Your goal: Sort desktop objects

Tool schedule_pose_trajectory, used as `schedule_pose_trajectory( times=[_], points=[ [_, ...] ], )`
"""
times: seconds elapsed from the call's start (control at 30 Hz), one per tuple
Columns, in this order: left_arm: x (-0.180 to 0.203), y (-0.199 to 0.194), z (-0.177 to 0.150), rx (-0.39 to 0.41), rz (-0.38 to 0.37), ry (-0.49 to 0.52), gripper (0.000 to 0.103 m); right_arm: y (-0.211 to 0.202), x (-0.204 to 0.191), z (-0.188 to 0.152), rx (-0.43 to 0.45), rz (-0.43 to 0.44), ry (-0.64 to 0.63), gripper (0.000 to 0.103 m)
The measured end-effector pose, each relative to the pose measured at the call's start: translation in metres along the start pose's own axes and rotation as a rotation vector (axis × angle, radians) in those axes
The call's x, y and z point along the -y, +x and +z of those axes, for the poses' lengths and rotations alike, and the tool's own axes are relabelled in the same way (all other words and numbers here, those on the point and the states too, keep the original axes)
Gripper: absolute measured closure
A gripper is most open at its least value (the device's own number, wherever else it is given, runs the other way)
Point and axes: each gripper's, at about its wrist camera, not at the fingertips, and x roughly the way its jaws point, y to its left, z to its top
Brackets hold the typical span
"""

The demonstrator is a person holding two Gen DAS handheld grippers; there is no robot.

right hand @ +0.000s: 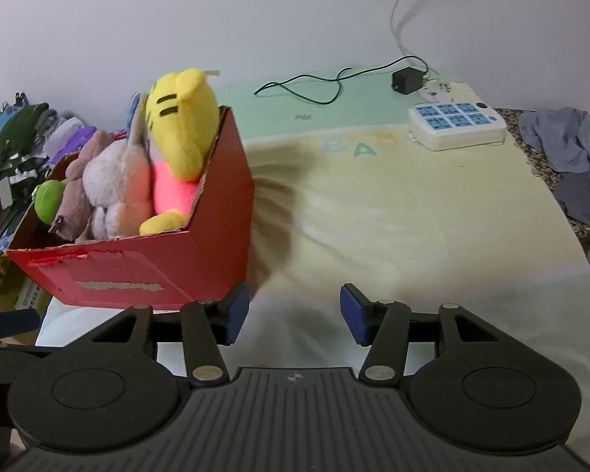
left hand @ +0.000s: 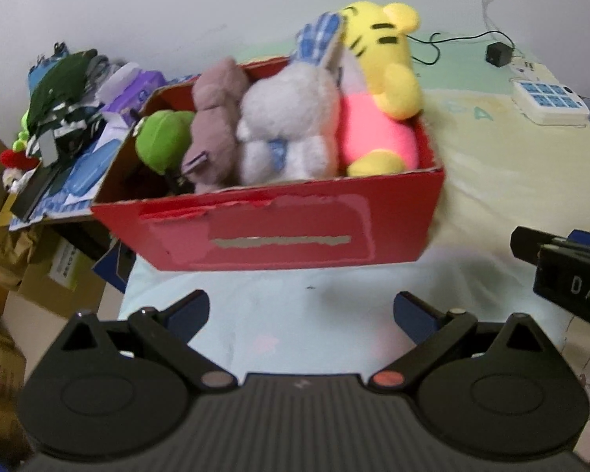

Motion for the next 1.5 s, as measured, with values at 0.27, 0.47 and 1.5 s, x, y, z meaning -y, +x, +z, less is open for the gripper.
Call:
schedule_pose_trajectory(
  times=[0.27, 0.47, 1.5],
  points=[
    [-0.036, 0.001, 0.012, 0.018, 0.016, -0.018, 0.003, 0.006, -0.034, 0.008, -0.002, 0.001, -0.032, 0.047],
    [-0.068, 0.008, 0.024, 0.021, 0.029, -0.024, 0.003, 0.011, -0.066, 0.012, -0.008, -0.007, -0.042, 0.047],
    [-0.149, 0.04, 0.063, 0.033, -0.026, -0.032, 0.002, 0.029, -0.15, 0.046, 0.032, -0.061, -0.016, 0.034]
  ],
)
